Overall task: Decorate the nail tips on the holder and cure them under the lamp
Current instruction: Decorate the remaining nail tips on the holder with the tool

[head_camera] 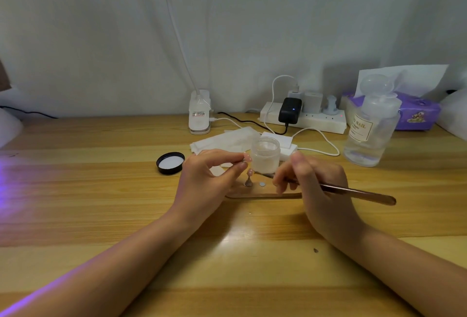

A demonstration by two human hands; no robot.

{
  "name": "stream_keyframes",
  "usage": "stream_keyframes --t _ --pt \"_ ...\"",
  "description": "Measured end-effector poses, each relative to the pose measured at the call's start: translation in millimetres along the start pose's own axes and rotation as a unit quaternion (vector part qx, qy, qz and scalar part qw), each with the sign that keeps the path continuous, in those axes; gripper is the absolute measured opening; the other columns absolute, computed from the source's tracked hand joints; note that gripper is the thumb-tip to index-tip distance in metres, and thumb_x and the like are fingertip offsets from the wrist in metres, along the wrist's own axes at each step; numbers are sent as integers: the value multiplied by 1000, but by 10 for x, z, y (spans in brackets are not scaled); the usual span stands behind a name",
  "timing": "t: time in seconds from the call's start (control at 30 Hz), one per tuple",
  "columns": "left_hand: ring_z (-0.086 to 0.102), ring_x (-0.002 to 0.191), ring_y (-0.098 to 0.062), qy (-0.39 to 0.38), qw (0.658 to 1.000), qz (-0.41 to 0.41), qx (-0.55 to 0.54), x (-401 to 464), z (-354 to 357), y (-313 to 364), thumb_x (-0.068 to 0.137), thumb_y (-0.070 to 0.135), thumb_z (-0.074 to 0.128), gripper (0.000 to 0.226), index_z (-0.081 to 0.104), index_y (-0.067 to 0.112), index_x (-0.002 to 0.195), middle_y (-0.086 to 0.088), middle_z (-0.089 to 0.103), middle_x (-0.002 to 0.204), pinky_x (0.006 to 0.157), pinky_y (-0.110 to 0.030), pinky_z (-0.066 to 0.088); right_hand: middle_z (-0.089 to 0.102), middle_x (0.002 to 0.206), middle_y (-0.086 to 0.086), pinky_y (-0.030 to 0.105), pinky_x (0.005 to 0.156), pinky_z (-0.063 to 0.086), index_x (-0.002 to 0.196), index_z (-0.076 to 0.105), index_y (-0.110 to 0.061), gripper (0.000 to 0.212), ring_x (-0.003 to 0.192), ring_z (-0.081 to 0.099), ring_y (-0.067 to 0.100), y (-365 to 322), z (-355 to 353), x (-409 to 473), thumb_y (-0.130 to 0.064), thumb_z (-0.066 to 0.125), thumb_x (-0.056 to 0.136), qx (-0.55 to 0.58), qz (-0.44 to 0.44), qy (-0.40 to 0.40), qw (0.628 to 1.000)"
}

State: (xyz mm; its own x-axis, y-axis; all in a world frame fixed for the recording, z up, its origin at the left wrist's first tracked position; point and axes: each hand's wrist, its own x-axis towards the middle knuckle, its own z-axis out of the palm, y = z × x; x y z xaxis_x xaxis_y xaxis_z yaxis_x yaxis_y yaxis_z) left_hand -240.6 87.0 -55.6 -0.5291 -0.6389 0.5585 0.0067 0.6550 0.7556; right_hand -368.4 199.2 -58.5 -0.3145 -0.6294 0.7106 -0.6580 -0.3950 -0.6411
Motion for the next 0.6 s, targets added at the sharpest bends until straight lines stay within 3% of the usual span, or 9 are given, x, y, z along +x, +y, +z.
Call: stream_keyframes --t 0.13,0.23,0.3,0.37,0.5,0.6 --pt "61 86 3 -4 1000 3 18 2 -7 -1 75 13 72 23 67 34 81 22 66 82 79 -10 43 59 72 -15 7 66 38 75 60 -22 33 74 56 -3 -17 28 30 -34 32 89 -51 0 -12 999" --pt "61 86 2 -4 1000 5 24 -1 -6 -1 75 13 73 21 68 32 80 21 66 81 77 -7 41 60 72 -14 10 68 41 76 62 -21 35 75 58 -2 -18 33 28 -35 32 89 -39 6 -23 999" --pt "61 87 1 -4 1000 3 25 -1 -2 -9 75 14 73 20 68 32 81 19 67 82 78 -7 41 62 63 -5 20 68 44 68 62 -22 38 67 59 3 -15 19 -1 -34 33 89 -3 8 -16 1000" --pt "61 87 0 -5 1000 4 25 1 0 -16 75 15 72 19 68 32 81 18 67 82 79 -9 41 61 57 -1 20 66 43 64 61 -24 38 61 58 3 -22 7 -17 -32 33 89 17 7 -3 1000" --pt "60 87 0 -5 1000 15 27 7 1 -17 75 13 73 23 67 35 80 21 66 81 78 -11 42 60 71 -15 8 65 39 75 61 -22 33 72 57 -3 -32 20 29 -35 34 88 -23 12 0 1000" --pt "60 86 0 -1 999 18 29 6 -1 -21 75 11 73 27 67 37 78 23 66 79 77 -12 43 61 71 -14 14 68 42 75 64 -19 36 73 59 0 -18 26 29 -36 35 88 -28 16 -16 999"
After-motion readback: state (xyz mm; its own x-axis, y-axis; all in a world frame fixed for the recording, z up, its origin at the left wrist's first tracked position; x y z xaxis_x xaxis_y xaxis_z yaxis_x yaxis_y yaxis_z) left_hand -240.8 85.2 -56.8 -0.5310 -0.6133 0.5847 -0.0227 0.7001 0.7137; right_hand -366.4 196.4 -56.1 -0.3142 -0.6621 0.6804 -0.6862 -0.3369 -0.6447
